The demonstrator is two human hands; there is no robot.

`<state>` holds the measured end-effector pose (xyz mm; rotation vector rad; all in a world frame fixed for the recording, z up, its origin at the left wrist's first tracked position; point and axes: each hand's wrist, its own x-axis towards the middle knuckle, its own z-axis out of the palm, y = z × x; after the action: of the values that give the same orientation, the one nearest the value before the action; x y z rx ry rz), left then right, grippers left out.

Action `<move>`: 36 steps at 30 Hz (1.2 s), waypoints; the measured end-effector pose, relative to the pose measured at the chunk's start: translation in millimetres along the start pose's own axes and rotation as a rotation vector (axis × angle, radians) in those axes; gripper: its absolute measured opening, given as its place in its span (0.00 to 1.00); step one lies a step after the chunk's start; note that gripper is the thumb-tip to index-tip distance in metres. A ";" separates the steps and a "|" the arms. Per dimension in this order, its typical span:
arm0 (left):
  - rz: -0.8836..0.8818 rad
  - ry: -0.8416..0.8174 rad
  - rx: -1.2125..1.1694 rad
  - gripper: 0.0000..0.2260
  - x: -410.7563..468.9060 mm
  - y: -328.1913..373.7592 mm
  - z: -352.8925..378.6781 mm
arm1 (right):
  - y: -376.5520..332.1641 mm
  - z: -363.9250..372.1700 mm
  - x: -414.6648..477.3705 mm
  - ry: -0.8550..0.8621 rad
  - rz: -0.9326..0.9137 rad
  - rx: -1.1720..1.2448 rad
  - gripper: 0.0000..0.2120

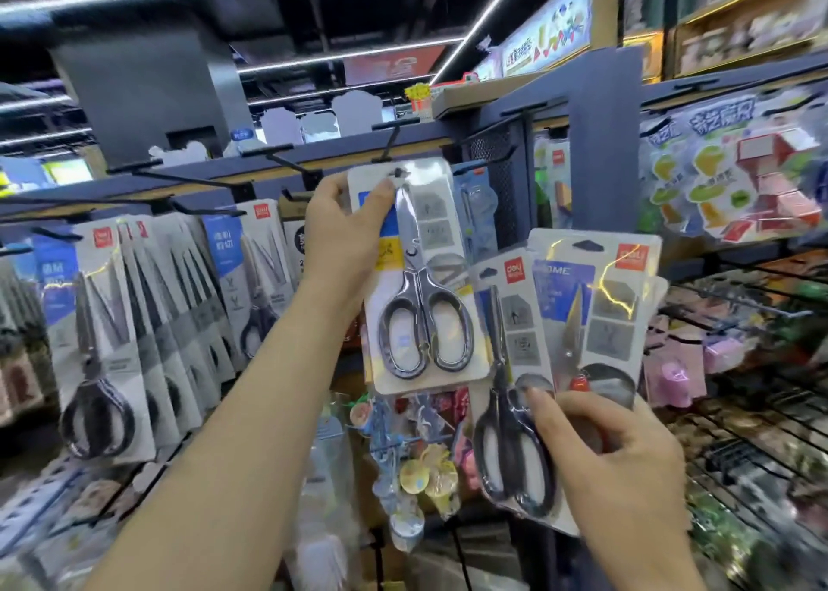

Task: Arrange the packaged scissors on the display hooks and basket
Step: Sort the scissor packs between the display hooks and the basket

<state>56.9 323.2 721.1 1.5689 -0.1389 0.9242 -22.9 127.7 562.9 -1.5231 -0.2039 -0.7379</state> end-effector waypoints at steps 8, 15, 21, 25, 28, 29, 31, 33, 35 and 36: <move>0.078 -0.001 0.148 0.26 -2.8 -20.8 -5.0 | -3.7 -2.4 4.1 0.081 -0.092 -0.011 0.10; 0.192 0.065 0.330 0.26 -21.9 -64.4 -20.8 | 3.5 0.9 9.1 0.093 -0.125 0.039 0.02; 0.217 0.046 0.731 0.23 30.1 -86.4 -13.0 | 3.7 16.0 15.7 -0.009 -0.031 0.103 0.11; 0.177 0.002 0.814 0.25 58.2 -99.3 -13.2 | 3.2 26.0 21.6 -0.157 0.123 0.315 0.05; 0.165 -0.048 0.842 0.26 62.5 -99.8 -14.6 | 0.6 29.3 23.1 -0.240 0.200 0.392 0.09; 0.158 -0.061 0.871 0.24 60.3 -96.3 -15.3 | -1.1 29.7 22.9 -0.255 0.213 0.409 0.08; 0.145 -0.051 0.906 0.19 51.5 -84.7 -19.1 | -4.9 31.0 22.4 -0.265 0.217 0.447 0.06; 0.104 -0.006 0.711 0.13 35.5 -65.3 -24.0 | -4.8 33.5 21.5 -0.275 0.220 0.463 0.05; -0.074 -0.075 0.230 0.10 12.2 -38.0 -29.3 | -2.6 36.3 20.7 -0.265 0.242 0.497 0.06; -0.168 -0.183 0.028 0.11 -0.4 -23.3 -32.6 | -2.4 38.0 20.3 -0.255 0.253 0.507 0.08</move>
<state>54.6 357.5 700.4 1.6625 -0.1214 0.6536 3.5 157.7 579.2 -1.1233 -0.3532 -0.2584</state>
